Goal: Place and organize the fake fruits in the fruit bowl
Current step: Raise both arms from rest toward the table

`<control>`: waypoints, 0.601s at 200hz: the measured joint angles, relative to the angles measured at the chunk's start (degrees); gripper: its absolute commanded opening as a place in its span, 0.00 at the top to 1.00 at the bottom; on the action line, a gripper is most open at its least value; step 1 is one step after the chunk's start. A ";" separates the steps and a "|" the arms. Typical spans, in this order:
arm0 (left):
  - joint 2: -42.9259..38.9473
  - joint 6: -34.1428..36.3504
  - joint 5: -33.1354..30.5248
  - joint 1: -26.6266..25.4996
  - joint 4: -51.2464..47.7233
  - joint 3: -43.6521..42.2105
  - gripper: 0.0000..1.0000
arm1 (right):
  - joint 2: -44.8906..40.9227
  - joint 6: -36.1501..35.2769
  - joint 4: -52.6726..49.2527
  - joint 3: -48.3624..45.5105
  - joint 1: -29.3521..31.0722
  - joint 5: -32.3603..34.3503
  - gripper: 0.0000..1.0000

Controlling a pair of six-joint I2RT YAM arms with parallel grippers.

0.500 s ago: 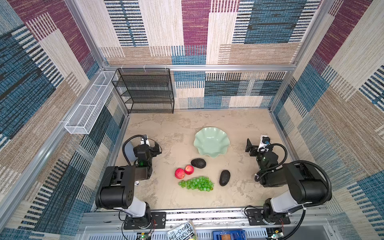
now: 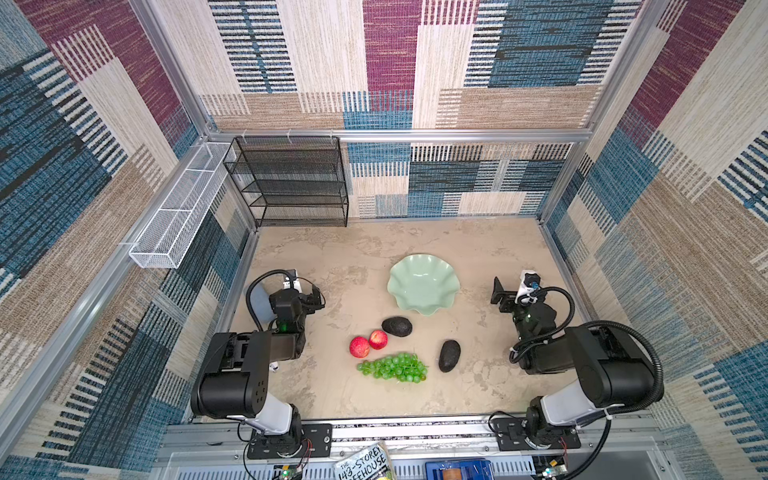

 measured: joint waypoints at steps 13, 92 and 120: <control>0.00 0.00 0.00 0.00 0.00 0.00 0.01 | 0.00 0.00 0.00 0.00 0.00 0.00 0.00; -0.07 0.00 0.00 0.00 0.00 -0.02 0.01 | -2.40 0.02 -4.04 1.81 0.00 0.02 0.00; -6.03 -0.09 -0.07 -0.09 -7.74 1.92 0.01 | -10.88 2.64 -19.21 11.98 0.00 1.09 0.00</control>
